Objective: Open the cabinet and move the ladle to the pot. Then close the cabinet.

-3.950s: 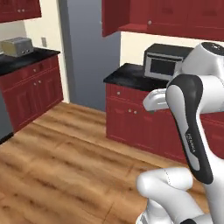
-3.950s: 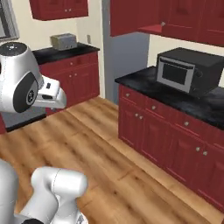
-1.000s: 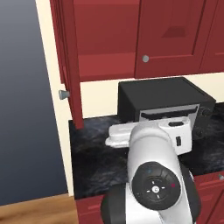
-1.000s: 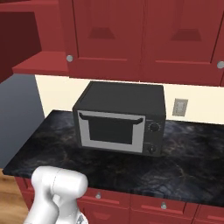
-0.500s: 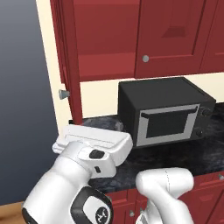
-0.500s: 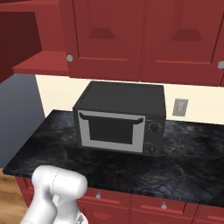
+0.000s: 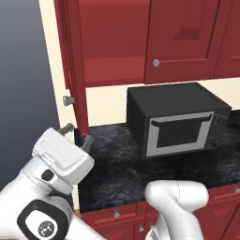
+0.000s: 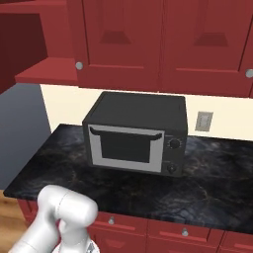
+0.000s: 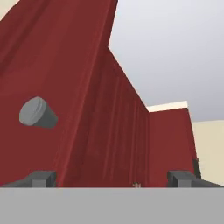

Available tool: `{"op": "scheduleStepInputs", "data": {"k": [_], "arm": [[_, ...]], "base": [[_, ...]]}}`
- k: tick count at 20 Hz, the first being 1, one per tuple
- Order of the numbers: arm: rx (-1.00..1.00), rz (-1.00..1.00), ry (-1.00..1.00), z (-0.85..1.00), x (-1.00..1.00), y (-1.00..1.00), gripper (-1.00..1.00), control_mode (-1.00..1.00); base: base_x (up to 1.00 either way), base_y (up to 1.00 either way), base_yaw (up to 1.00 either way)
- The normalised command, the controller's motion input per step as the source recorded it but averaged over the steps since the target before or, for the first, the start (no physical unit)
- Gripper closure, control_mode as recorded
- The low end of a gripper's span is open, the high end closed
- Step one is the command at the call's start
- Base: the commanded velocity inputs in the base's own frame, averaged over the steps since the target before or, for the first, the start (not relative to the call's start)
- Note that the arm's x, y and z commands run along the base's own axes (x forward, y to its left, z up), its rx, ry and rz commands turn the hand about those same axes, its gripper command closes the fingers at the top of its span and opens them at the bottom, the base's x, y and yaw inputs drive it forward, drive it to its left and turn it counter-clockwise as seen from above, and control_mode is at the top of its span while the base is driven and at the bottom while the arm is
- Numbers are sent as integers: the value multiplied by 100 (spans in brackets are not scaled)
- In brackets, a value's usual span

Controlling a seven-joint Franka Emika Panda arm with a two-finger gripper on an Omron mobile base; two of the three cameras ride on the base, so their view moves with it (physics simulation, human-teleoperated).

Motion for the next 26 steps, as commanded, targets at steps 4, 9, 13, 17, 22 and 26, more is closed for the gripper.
{"op": "scheduleStepInputs", "data": {"k": [4,9,13,17,22,26], "arm": [[0,-22,8,0,67,56,-100,-100],[2,-10,14,-10,67,12,-100,-100],[0,-6,8,-31,72,13,-100,-100],[1,-3,5,-13,72,0,-100,-100],[7,0,5,2,22,-43,-100,-100],[10,4,2,15,-5,-86,-100,-100]], "base": [[0,0,0],[0,0,0],[0,0,0],[0,0,0],[0,0,0],[0,0,0]]}}
